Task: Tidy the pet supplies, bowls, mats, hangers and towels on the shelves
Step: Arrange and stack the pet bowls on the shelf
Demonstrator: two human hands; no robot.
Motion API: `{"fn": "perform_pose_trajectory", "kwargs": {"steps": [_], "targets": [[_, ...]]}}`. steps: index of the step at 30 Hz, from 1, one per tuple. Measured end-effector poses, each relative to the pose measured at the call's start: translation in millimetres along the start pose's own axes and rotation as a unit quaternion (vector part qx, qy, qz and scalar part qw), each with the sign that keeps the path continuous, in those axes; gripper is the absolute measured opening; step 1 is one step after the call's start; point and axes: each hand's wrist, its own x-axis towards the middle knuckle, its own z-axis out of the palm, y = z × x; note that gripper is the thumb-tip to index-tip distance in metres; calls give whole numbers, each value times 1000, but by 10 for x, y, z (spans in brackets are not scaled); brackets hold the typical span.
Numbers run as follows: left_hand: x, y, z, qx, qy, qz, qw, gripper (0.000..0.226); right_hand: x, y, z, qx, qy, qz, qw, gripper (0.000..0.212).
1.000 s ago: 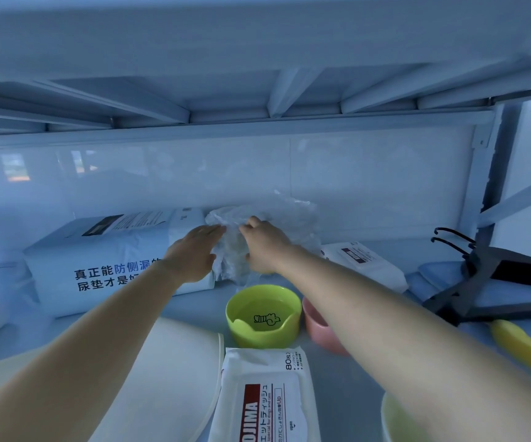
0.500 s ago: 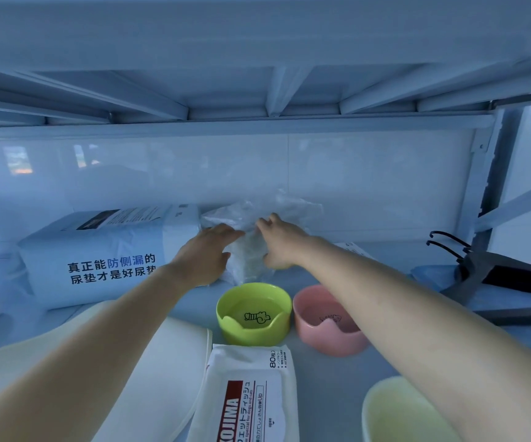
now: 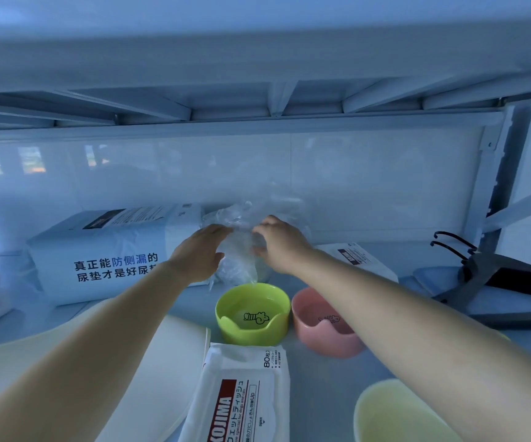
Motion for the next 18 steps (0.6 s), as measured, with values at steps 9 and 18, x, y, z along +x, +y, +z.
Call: {"fn": "perform_pose_trajectory", "kwargs": {"steps": [9,18], "targets": [[-63,75,52,6,7,9,1000,60,31,62,-120,4,34,22,999,37],[-258,-21,-45,-59,23,-53,997,61,148,-162,27,-29,22,9,999,31]]}}
